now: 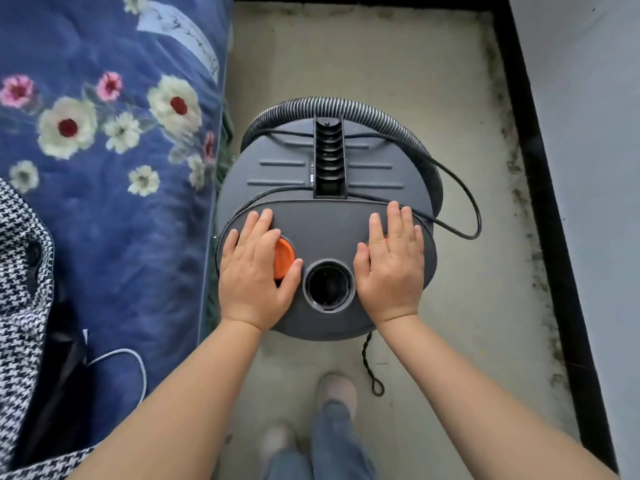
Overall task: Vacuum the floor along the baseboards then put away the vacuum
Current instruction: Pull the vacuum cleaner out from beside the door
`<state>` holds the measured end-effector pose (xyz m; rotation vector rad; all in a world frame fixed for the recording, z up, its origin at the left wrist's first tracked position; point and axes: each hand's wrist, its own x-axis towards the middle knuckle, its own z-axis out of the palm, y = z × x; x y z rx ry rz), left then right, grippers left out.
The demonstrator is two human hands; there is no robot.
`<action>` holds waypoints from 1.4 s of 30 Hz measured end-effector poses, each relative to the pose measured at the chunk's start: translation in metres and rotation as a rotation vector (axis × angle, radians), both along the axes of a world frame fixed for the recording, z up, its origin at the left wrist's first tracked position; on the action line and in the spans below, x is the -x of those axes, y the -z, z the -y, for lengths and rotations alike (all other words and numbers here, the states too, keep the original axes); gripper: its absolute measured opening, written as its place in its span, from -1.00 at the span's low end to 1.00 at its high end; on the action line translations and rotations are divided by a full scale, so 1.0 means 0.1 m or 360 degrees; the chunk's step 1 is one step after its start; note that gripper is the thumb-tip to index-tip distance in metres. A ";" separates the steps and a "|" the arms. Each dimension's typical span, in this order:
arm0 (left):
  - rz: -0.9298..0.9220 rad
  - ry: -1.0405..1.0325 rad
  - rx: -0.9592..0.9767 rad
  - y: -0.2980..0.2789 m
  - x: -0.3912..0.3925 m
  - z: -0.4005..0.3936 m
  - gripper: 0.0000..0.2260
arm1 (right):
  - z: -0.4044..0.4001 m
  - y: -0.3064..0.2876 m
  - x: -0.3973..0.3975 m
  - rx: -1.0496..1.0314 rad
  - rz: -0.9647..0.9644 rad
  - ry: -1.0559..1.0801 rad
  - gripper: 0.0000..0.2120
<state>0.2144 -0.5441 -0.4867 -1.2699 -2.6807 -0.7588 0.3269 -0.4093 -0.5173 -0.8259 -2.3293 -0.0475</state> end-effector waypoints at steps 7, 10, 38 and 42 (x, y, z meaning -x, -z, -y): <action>0.0095 0.0041 0.0079 -0.06 -0.02 0.03 -0.65 | 0.01 -0.01 -0.03 0.0029 0.0046 -0.0045 -0.65; 0.0147 0.0058 0.0131 -0.10 -0.02 0.06 -0.64 | 0.01 -0.03 -0.03 0.0064 0.0060 -0.0080 -0.64; 0.0646 -0.0092 0.0236 -0.54 1.11 -0.57 -0.48 | -0.83 -0.84 0.69 0.0950 0.0515 -0.0177 -0.53; 0.0778 0.0185 0.0521 -0.58 1.29 -0.87 -0.24 | -0.72 -0.73 0.91 0.1014 0.0644 -0.0100 -0.42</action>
